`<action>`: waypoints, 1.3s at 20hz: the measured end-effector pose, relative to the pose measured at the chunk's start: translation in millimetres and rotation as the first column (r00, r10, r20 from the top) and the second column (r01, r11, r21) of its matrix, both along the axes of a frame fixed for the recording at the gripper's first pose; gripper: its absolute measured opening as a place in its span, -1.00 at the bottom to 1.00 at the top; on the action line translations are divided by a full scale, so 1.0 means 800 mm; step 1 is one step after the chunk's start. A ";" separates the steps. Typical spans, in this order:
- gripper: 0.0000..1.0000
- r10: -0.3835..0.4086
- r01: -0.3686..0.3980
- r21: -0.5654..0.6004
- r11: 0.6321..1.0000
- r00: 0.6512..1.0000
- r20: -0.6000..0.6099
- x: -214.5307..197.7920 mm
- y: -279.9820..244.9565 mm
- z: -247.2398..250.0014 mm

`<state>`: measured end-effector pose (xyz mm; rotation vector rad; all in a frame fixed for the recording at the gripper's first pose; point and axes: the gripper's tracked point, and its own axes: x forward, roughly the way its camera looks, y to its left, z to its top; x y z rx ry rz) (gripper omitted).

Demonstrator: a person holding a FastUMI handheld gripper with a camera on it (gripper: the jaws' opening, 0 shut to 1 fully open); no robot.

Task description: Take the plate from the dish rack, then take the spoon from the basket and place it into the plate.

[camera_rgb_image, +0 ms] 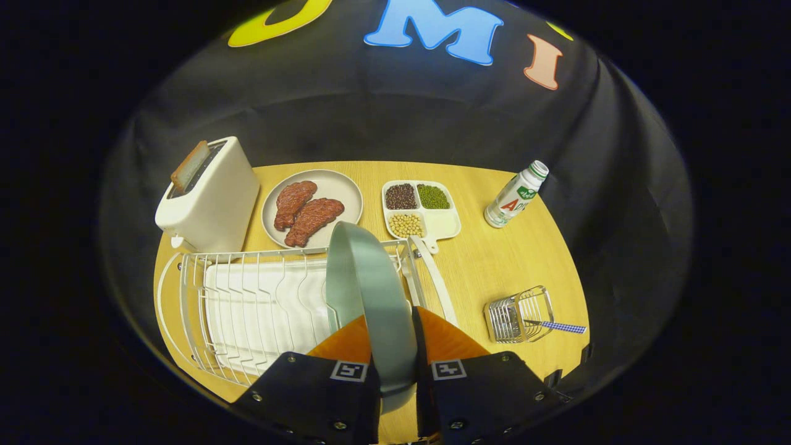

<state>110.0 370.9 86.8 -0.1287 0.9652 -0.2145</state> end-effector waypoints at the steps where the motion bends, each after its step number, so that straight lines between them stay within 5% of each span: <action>1: -0.54 0.001 -0.001 -0.017 1.000 1.000 -0.004 -0.001 -0.001 0.003; 10: -0.54 -0.008 0.008 0.006 1.000 0.995 0.101 -0.005 -0.022 0.069; 26: -0.54 -0.075 0.040 0.358 0.933 0.994 0.083 -0.142 -0.151 0.082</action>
